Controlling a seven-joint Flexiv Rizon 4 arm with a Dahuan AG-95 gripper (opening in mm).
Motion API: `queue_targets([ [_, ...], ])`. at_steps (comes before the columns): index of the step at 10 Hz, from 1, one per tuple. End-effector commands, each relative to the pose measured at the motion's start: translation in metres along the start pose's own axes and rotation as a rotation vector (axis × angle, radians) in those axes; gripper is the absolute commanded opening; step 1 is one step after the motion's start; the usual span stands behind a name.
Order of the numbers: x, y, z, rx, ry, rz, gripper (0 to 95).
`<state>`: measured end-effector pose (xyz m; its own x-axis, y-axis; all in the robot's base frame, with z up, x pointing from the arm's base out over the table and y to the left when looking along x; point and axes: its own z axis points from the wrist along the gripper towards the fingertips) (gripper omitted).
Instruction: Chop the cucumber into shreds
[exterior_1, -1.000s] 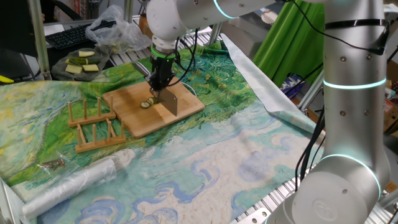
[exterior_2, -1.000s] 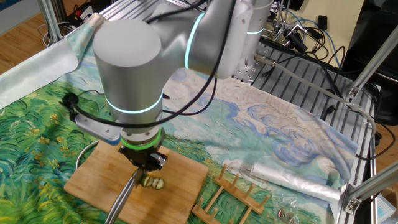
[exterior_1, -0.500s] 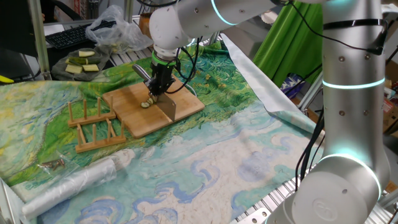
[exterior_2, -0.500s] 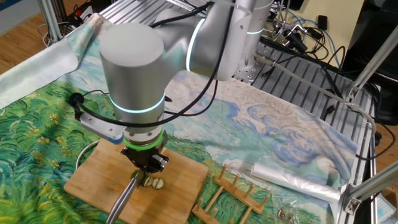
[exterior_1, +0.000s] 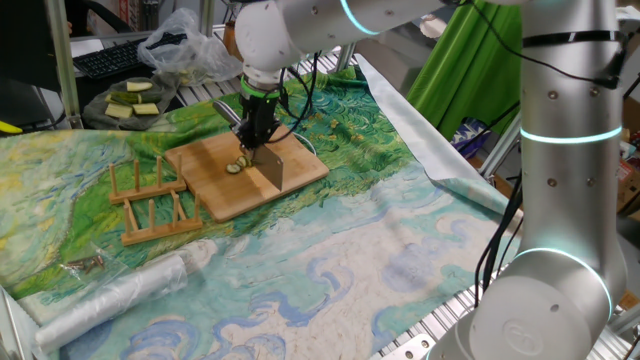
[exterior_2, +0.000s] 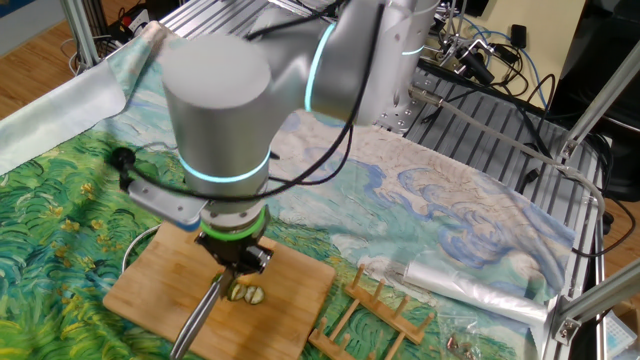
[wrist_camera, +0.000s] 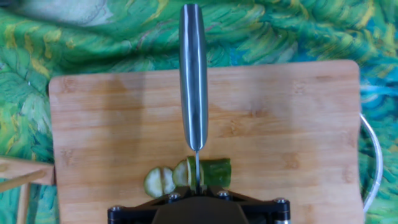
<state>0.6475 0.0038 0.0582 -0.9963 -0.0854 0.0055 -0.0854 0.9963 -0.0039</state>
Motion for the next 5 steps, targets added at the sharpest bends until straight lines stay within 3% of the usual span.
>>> queue_targets([
  [1,-0.0022,-0.0019,-0.0038,0.004,0.005,-0.007,0.0],
  [5,-0.0024,-0.0092,-0.003,0.004,-0.001,-0.023,0.0],
])
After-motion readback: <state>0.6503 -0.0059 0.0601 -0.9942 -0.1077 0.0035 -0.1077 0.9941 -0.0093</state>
